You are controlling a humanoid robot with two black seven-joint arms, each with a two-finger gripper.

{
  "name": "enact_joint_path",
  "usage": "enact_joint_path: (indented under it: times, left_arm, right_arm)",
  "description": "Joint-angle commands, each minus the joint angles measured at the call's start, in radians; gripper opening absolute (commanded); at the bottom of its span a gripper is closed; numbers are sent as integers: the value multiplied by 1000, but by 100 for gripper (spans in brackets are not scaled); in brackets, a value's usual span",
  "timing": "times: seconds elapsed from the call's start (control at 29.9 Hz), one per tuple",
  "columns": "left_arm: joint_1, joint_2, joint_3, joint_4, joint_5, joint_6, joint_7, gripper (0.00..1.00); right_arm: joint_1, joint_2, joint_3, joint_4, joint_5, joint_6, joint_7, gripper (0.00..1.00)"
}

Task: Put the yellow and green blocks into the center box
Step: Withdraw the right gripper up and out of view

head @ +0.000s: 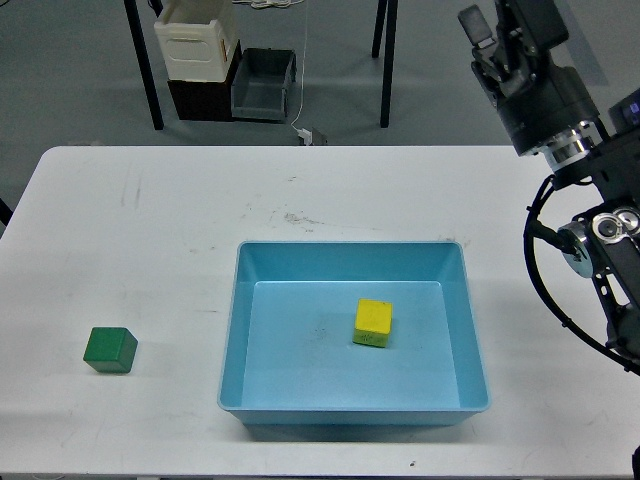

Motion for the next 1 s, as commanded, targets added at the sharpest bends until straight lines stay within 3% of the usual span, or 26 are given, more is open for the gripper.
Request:
enact_joint_path:
  times: [0.0,0.2,0.4,0.64,0.97]
  left_arm:
    - [1,17,-2,-3,55,26,-4,99]
    - [1,117,0,-12,74,0,-4,100]
    - [-10,228,0,-12,296,-74,-4,99]
    - [-31,286,-2,-29,704,-63,-4,93]
    - [-33,444,26,-161,949,-47,-4,93]
  right_arm:
    - [-161,-10,83,129,1,-8,7,98]
    - [-381,-4,200,224,14,-15,-1,99]
    - [-588,16,264,305,181,3,-3,100]
    - [-649,-9,352,278,375,69,-4,100]
    - [-709,-24,402,203,475,101,-1,100]
